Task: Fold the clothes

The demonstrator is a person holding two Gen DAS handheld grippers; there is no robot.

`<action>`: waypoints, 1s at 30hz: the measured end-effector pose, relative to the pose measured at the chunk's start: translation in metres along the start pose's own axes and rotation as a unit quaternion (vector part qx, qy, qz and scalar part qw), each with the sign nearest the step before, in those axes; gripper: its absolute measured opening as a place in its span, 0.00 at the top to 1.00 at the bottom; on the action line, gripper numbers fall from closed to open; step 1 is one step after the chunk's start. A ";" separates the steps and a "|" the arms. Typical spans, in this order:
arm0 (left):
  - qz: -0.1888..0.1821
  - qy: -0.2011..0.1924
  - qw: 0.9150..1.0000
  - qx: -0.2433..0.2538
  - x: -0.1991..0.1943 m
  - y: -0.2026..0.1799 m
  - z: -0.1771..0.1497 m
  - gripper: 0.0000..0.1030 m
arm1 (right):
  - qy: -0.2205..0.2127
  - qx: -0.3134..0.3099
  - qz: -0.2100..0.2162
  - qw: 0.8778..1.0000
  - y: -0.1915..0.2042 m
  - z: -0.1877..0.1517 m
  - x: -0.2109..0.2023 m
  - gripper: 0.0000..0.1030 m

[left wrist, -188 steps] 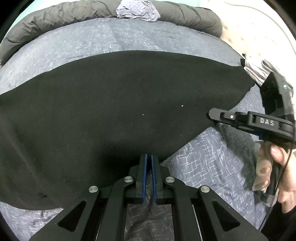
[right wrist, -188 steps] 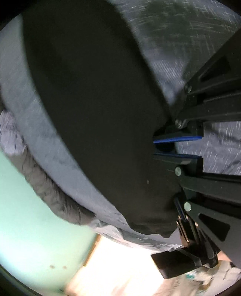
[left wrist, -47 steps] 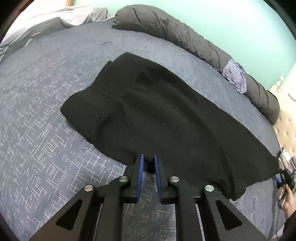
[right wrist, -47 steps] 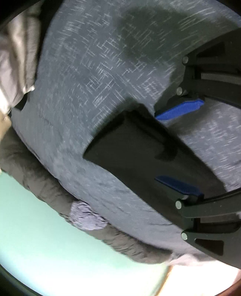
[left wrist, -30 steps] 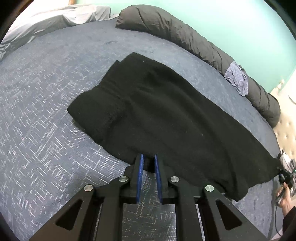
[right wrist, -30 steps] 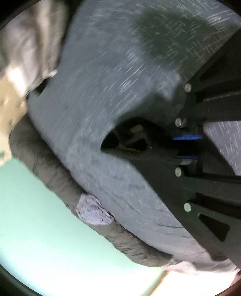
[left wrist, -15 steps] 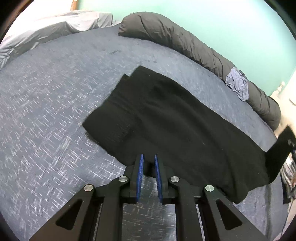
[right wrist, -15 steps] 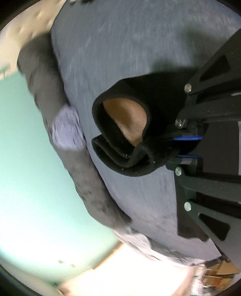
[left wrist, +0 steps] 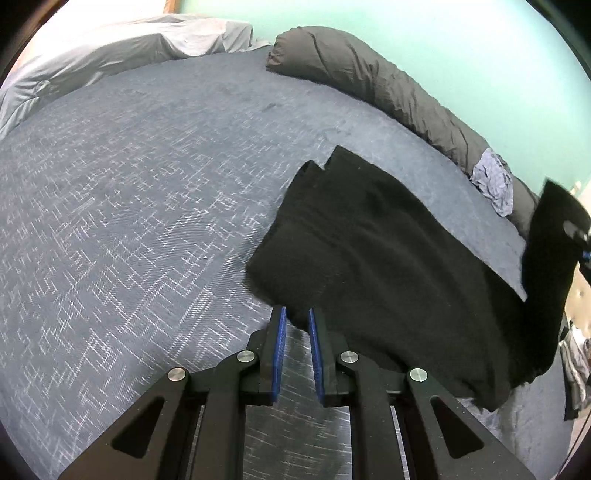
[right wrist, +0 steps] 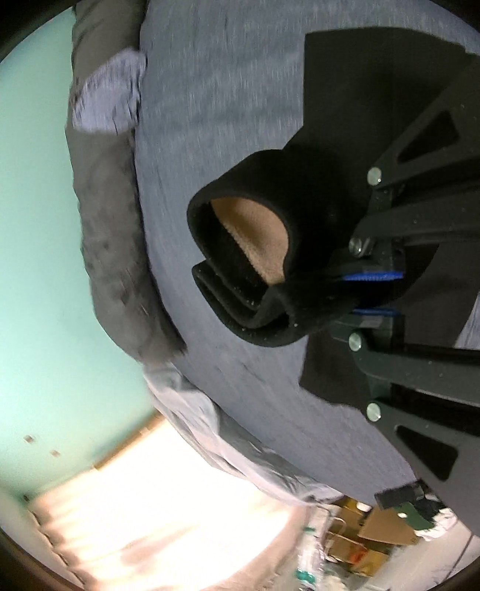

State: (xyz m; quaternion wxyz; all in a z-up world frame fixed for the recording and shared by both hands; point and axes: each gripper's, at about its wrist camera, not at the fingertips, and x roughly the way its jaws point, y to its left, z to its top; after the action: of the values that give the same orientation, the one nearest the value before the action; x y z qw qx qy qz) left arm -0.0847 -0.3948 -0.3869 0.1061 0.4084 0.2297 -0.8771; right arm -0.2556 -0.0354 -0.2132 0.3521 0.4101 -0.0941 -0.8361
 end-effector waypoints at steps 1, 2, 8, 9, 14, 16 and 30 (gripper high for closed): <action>0.003 0.000 1.000 0.002 0.001 0.001 0.001 0.87 | 0.007 -0.003 0.006 1.000 0.010 -0.001 0.010 0.90; 0.006 -0.001 1.000 0.004 0.001 0.001 0.002 0.87 | 0.015 -0.003 0.011 1.000 0.018 -0.003 0.021 0.90; 0.020 0.005 0.999 0.031 0.003 -0.005 0.003 0.87 | 0.056 -0.009 0.032 0.998 0.055 -0.013 0.077 0.90; 0.023 0.007 0.999 0.035 0.003 -0.005 0.003 0.87 | 0.061 -0.012 0.037 0.997 0.062 -0.015 0.084 0.90; 0.015 0.017 0.999 0.023 0.007 0.002 0.003 0.87 | 0.087 -0.029 0.039 0.995 0.093 -0.021 0.114 0.90; 0.013 0.019 1.000 0.020 0.009 0.003 0.003 0.87 | 0.100 -0.036 0.032 0.994 0.102 -0.025 0.127 0.90; 0.003 0.023 1.000 0.021 0.012 -0.003 0.003 0.87 | 0.119 -0.050 0.095 0.987 0.117 -0.034 0.138 0.61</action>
State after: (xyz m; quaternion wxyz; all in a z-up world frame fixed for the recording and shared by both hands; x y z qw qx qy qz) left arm -0.0951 -0.3933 -0.3932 0.0946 0.4315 0.2122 -0.8717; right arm -0.2275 -0.2089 -0.2687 0.4590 0.4774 -0.0484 -0.7477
